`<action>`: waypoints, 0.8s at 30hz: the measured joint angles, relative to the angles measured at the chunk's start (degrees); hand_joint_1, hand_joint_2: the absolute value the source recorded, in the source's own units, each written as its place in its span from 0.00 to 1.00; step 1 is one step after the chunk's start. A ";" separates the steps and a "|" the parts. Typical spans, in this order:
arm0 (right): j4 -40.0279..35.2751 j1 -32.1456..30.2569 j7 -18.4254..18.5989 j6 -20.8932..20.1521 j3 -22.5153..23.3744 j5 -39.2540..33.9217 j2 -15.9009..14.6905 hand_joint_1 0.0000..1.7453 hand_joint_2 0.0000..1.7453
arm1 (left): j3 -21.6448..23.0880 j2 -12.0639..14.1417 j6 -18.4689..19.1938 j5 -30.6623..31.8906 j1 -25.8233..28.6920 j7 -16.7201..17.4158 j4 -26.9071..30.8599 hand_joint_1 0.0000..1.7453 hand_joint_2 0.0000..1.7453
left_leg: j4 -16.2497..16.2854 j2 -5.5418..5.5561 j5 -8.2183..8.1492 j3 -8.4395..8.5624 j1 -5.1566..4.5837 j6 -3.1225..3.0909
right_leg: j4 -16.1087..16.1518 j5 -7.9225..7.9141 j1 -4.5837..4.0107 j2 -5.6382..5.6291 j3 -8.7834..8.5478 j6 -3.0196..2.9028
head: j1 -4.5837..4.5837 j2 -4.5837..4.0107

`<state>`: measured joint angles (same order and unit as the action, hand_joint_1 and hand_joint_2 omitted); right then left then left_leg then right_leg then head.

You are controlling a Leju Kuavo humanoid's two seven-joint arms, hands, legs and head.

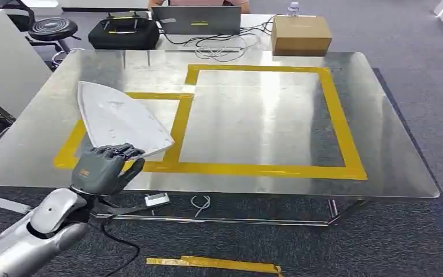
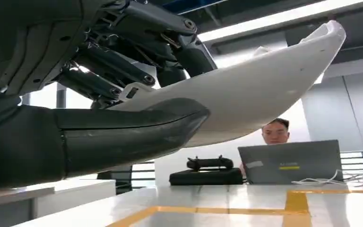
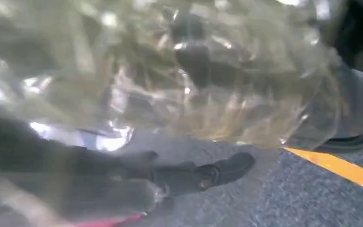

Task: Take the parts from the cabinet and place them on the table.

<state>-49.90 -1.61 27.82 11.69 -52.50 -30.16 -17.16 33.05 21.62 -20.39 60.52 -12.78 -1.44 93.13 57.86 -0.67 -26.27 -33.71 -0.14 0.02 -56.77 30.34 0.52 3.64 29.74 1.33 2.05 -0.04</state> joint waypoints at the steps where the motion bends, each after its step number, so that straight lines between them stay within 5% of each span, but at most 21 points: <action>1: 0.42 0.05 0.00 -0.24 0.00 -0.44 0.22 0.00 0.00 | 0.15 -0.04 0.07 0.44 -0.33 0.42 -0.79 1.00 1.00 | 0.00 0.00 0.00 0.00 0.00 0.00 | 0.00 0.00 0.00 0.00 -0.03 0.00 | 0.00 0.00; 9: 1.34 -0.08 0.00 0.11 -0.20 -3.63 0.79 0.00 0.00 | 0.63 -0.46 4.02 1.57 -2.07 3.85 -6.84 1.00 1.00 | 0.00 -0.04 0.00 0.02 0.00 0.00 | 0.00 0.00 0.00 -0.04 -0.02 0.00 | 0.00 0.00; 24: 0.44 -0.62 0.00 0.48 -0.70 -7.83 0.79 0.00 0.00 | -0.44 -1.92 6.78 0.68 -2.16 4.92 -17.81 1.00 1.00 | 0.00 -0.14 -0.01 0.02 0.00 0.00 | 0.00 0.00 -0.01 -0.14 0.00 0.00 | 0.00 0.00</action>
<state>-49.46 -2.23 27.82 12.17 -53.20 -37.99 -16.37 32.61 19.69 -13.62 61.20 -14.94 3.48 75.32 57.86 -0.80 -26.27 -33.69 -0.14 0.03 -56.77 30.34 0.52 3.49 29.74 1.33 2.05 -0.04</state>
